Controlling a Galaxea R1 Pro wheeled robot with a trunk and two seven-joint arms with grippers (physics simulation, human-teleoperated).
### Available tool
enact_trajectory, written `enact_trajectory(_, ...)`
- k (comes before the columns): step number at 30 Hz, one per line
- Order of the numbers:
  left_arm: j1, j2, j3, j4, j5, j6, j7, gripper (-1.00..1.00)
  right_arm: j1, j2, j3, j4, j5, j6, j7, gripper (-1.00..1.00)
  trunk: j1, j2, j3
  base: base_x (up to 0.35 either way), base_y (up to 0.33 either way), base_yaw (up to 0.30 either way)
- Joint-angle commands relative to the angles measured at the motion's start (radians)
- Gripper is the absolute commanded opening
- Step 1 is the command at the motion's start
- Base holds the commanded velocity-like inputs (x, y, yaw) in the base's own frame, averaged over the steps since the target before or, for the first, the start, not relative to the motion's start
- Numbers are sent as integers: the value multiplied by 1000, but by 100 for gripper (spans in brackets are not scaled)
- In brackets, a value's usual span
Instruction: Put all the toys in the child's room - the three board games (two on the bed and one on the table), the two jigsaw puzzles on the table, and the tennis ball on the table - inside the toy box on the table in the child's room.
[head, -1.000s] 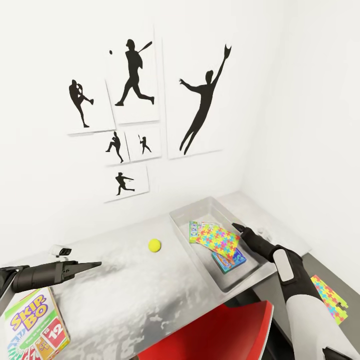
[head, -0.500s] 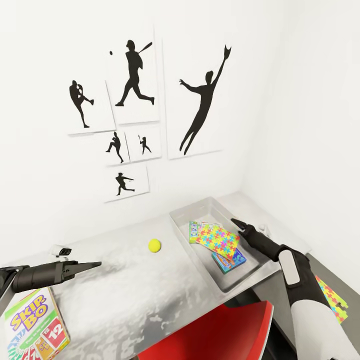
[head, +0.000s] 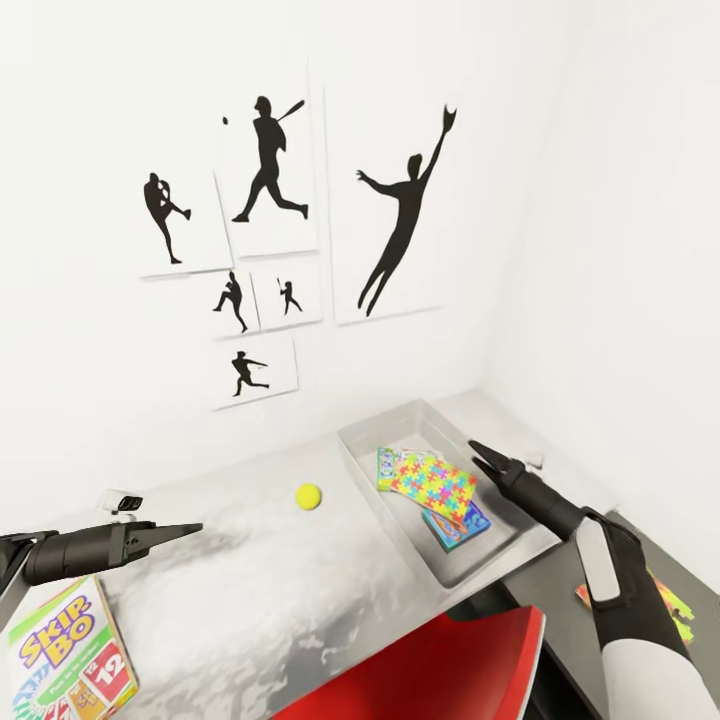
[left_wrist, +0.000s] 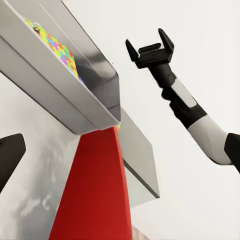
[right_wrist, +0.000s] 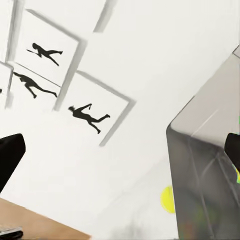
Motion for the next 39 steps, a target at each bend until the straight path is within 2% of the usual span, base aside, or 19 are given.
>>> enact_trajectory(1,-1,1,0,0,0,11,-3,100,4,0,-1,-16,-2,9,20,100,1,-2,0,0,0,-56)
enact_trajectory(3,-1,1,0,0,0,11,-3,100,10,0,-1,-33,-1,14,38,100,1,-2,3,0,0,-50)
enact_trajectory(4,-1,1,1,0,0,11,-3,100,30,0,0,-68,-1,23,73,100,1,-2,4,0,0,-32)
enact_trajectory(16,-1,2,1,0,0,11,-3,100,242,0,-5,-312,0,36,266,100,1,-2,20,0,0,-10)
enact_trajectory(19,-1,2,1,0,0,11,-3,100,312,0,-7,-354,-1,30,322,100,1,-2,23,0,0,-1)
enact_trajectory(23,-1,1,1,0,0,11,-3,100,361,2,-9,-372,0,23,370,100,1,-2,27,0,0,0)
enact_trajectory(27,-1,2,0,0,0,11,-3,100,391,3,-10,-377,1,2,398,100,1,-2,28,0,0,0)
enact_trajectory(35,-1,0,0,0,0,9,-3,100,476,4,-9,-376,-1,-105,421,100,1,-2,29,0,0,0)
enact_trajectory(39,-1,0,-1,0,0,8,-3,100,491,4,-10,-378,2,-125,422,100,1,-2,29,0,0,0)
